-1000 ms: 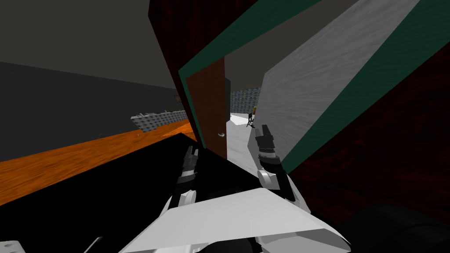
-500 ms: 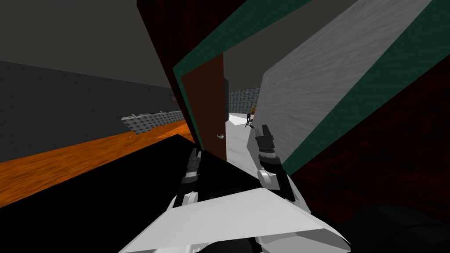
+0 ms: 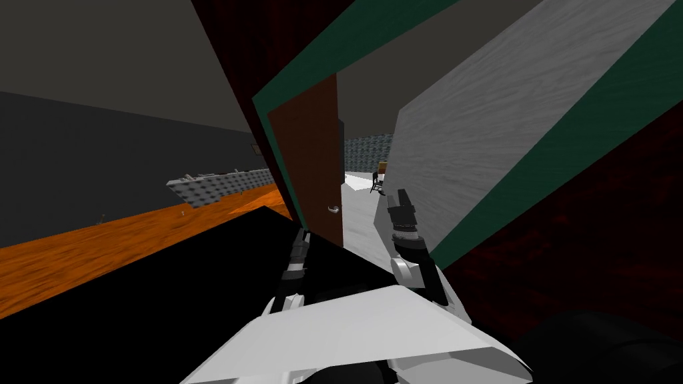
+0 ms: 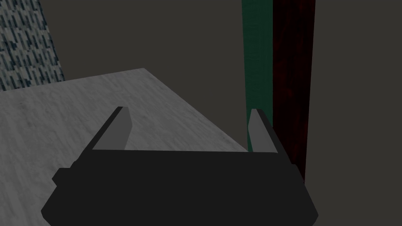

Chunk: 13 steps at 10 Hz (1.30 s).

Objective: Push the door open

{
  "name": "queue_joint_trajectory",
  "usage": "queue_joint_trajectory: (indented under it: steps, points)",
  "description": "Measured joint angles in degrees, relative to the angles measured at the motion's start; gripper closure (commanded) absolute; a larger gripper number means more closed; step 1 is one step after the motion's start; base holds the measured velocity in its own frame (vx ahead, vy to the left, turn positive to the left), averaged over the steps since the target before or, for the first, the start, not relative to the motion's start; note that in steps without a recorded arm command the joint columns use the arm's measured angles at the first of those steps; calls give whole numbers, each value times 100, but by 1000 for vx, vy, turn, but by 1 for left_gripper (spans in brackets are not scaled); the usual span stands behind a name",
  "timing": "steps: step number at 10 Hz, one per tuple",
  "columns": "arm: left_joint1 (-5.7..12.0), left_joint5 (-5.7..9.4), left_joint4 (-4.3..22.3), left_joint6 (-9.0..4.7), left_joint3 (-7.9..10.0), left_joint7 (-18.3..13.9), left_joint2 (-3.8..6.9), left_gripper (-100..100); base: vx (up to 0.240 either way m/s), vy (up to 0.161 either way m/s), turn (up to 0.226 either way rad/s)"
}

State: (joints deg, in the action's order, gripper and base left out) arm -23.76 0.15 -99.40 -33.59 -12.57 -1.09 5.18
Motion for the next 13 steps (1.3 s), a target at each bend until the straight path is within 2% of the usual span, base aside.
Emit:
queue_joint_trajectory:
  steps: [4, 7, 9, 10, 13]
  points:
    - [86, -6, 461, -126, -174, -33, 97, -100, 92, 29, -73]
    - [180, -24, 887, -264, -319, -31, 118, -100, 90, 37, -72]
    - [224, -25, 1077, -299, -400, -53, 167, -100, 99, 40, -76]
    - [245, -38, 1182, -315, -457, -43, 156, -100, 99, 42, -71]
    - [291, -48, 1516, -425, -590, -58, 208, -100, 91, 28, -65]
